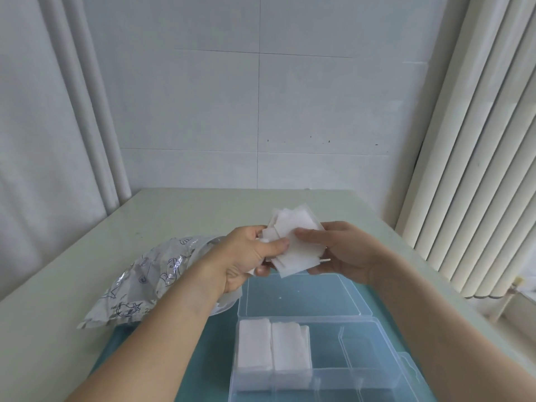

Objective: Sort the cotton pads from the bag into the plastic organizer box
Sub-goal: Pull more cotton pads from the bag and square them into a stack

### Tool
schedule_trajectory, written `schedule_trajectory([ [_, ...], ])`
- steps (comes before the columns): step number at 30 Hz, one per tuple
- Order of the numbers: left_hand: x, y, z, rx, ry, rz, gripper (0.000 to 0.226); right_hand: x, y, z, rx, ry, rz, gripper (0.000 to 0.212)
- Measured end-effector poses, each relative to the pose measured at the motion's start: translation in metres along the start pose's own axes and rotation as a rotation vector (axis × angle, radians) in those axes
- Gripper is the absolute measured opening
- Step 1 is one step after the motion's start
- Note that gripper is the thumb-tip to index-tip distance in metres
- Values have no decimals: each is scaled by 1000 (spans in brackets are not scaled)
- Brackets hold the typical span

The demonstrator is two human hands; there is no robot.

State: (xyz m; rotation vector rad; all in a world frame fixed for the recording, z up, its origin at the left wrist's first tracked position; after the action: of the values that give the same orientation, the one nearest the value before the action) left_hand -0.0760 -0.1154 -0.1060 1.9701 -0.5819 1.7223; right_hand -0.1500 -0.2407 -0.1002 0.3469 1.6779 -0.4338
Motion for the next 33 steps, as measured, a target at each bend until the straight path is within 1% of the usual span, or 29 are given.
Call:
schedule_trajectory([
  [2, -1, -1, -2, 21, -6, 38, 26, 4, 2, 5, 22, 1, 32, 31],
  [4, -3, -3, -2, 64, -25, 38, 18, 6, 1, 9, 44, 6, 75, 31],
  [7, -5, -7, -2, 137, -80, -22, 26, 10, -5, 13, 99, 43, 146, 31],
  [9, -5, -6, 0, 147, -129, -109, 27, 12, -6, 13, 115, 65, 192, 33],
  [13, -11, -8, 1, 122, -289, -363, 9, 9, -8, 11, 119, 84, 254, 34],
  [14, -11, -9, 0, 115, -295, -386, 12, 7, -9, 10, 120, 89, 269, 33],
  [16, -10, -11, 1, 107, -260, -368, 22, 6, -10, 8, 119, 103, 298, 31],
  [17, -9, -12, 1, 106, -228, -323, 25, 5, -10, 7, 114, 109, 305, 31],
  [20, -8, -12, 2, 114, -135, -151, 24, 3, -10, 6, 92, 114, 311, 34],
  [22, -8, -10, 2, 112, -126, -112, 24, -1, -9, 4, 57, 108, 307, 34],
  [24, -8, -7, 0, 99, -139, -144, 26, -4, -7, 1, 16, 108, 301, 35],
  [27, -6, 2, -3, 23, -163, -230, 23, -4, -3, -2, -23, 124, 270, 35],
  [29, -5, 7, -5, -23, -170, -227, 21, -2, 0, -3, -37, 134, 245, 37],
  [33, -8, 9, -5, -47, -168, -187, 23, 4, 5, -2, -45, 135, 181, 51],
])
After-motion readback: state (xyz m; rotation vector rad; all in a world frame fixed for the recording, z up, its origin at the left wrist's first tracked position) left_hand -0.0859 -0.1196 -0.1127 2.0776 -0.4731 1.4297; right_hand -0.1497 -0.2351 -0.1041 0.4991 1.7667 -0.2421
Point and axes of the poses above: each hand's wrist, its own z-axis towards the middle knuckle, its own y-axis out of the palm, x = y × z, the point moved 9 cm from there along z, towards the middle knuckle, and after that the axes turned 12 degrees about x, right-handed, at the moved point
